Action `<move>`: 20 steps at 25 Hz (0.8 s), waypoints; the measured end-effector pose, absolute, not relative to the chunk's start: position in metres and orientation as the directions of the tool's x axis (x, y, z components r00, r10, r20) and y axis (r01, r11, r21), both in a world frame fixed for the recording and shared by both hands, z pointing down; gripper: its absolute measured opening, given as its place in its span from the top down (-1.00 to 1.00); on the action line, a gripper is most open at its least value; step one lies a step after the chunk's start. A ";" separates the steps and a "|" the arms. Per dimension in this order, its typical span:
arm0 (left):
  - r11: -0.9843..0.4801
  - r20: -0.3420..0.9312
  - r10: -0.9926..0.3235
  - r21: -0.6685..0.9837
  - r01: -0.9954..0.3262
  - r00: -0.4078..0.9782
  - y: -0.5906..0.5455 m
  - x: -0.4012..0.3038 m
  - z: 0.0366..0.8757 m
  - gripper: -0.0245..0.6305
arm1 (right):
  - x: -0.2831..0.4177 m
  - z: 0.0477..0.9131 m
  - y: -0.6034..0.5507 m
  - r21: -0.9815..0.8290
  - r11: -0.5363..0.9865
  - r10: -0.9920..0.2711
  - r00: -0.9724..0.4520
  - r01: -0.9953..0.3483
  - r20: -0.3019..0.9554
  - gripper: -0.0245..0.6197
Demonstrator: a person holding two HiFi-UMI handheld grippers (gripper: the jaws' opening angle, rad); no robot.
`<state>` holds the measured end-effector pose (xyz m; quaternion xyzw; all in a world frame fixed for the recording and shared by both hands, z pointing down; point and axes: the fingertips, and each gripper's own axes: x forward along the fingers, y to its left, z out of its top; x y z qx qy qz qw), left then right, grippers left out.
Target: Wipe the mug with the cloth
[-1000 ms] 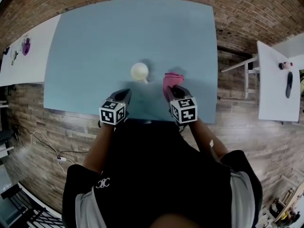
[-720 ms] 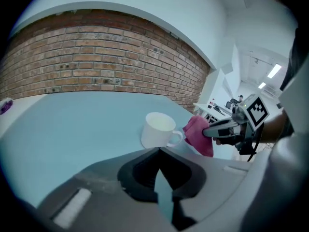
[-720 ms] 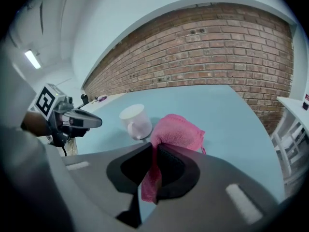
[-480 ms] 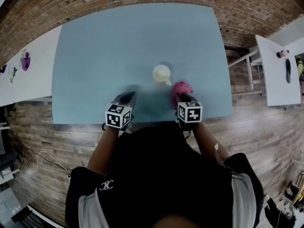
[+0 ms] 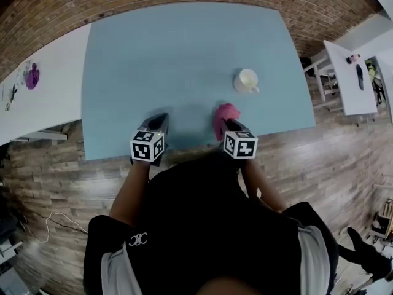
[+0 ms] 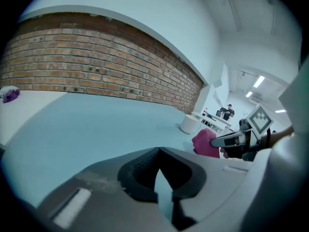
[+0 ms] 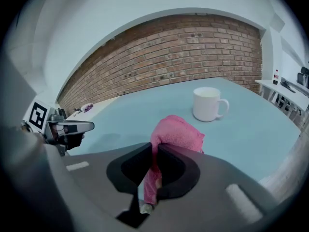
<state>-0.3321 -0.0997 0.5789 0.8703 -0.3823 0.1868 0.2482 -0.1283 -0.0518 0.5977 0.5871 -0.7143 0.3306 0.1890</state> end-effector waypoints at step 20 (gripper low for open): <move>-0.655 0.518 -0.500 0.298 -0.695 0.694 -0.073 -0.332 0.568 0.91 | -0.181 0.568 -0.032 -0.209 0.178 -0.726 -0.272 -0.962 0.632 0.82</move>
